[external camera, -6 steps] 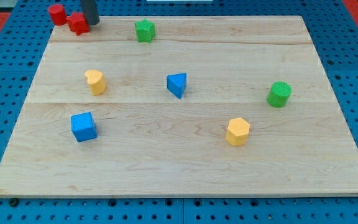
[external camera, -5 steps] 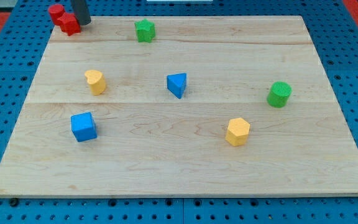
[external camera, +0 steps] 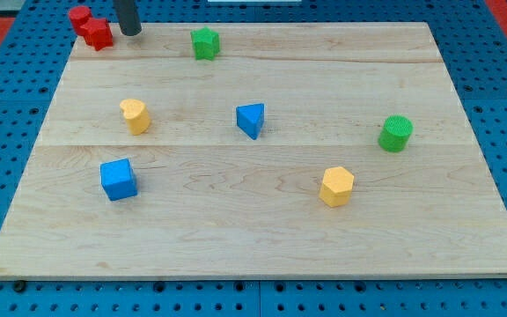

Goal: Push the red star below the red circle

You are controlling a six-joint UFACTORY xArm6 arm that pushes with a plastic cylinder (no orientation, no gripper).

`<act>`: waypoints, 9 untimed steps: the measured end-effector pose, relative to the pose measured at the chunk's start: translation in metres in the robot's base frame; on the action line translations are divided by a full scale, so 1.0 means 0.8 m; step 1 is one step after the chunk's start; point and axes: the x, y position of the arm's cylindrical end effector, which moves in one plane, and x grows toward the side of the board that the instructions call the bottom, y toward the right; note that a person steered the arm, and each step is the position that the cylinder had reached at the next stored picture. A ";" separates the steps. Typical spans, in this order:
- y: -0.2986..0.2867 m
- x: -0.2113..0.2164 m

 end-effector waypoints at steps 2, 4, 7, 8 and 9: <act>-0.002 0.000; -0.016 0.000; -0.056 0.000; -0.069 0.000; -0.070 0.003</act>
